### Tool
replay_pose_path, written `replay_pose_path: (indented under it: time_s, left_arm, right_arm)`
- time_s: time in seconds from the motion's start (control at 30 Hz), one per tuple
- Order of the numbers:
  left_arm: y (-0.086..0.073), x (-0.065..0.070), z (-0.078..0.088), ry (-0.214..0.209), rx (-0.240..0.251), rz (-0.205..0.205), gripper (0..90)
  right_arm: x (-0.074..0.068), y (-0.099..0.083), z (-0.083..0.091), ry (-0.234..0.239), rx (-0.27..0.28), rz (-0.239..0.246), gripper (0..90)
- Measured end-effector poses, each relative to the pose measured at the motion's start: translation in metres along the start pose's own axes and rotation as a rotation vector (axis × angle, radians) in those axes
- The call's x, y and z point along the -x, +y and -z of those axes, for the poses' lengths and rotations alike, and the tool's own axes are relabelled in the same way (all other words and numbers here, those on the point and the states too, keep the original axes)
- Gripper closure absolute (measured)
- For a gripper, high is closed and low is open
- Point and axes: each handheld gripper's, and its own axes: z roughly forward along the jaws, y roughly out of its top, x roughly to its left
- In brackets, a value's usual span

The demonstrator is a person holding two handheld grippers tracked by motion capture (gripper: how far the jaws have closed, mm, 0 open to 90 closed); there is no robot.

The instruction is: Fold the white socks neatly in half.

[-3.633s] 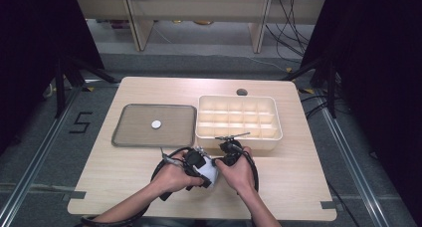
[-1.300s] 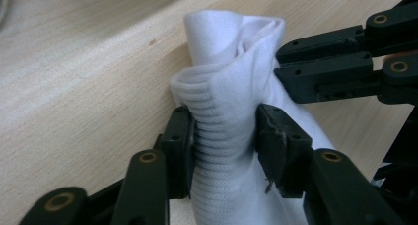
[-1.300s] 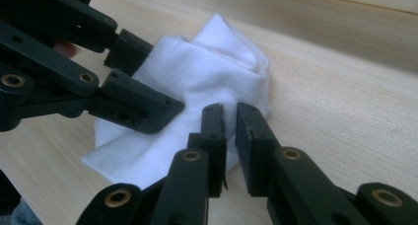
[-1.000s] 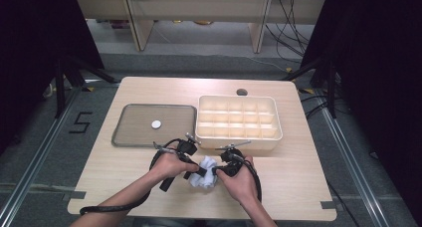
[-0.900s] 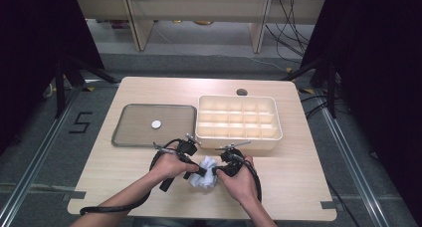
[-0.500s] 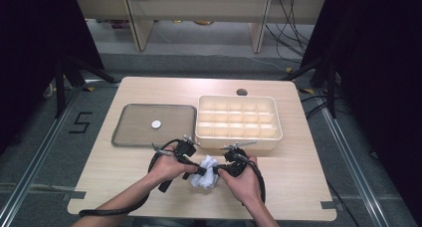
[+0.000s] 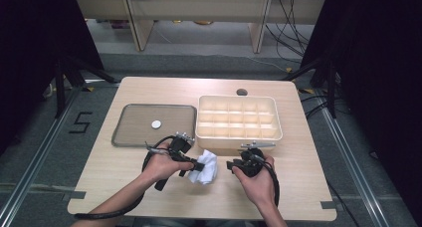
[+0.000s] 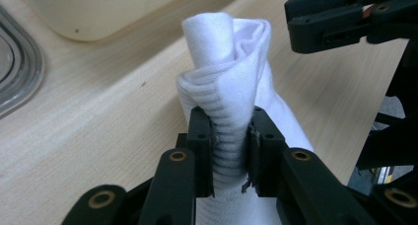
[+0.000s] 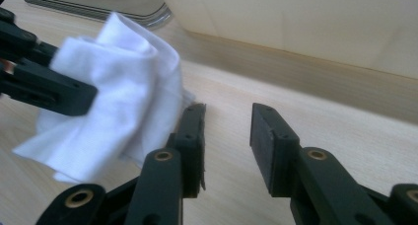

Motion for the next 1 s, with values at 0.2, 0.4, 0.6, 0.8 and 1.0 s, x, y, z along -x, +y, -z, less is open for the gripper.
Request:
replay_pose_path:
  time_s: [0.2,0.4,0.6,0.8,1.0]
  left_arm:
    - [0.003,0.000,0.007,0.006,0.026,-0.003,74.7]
    - [0.007,-0.002,0.014,0.005,0.048,0.000,74.6]
    - [0.012,0.000,0.021,0.036,0.048,0.008,74.6]
    - [0.017,-0.001,0.025,0.051,0.091,-0.031,74.6]
    - [0.020,0.000,0.029,0.077,0.114,-0.047,74.6]
  right_arm:
    - [0.009,-0.006,0.003,0.004,0.036,0.006,65.1]
    - [0.012,-0.008,0.006,-0.004,0.053,-0.006,64.5]
    - [0.014,-0.009,0.008,-0.002,0.060,-0.004,64.5]
    - [0.013,-0.011,0.011,-0.019,0.069,-0.023,64.9]
    - [0.015,-0.011,0.011,-0.014,0.076,-0.015,64.4]
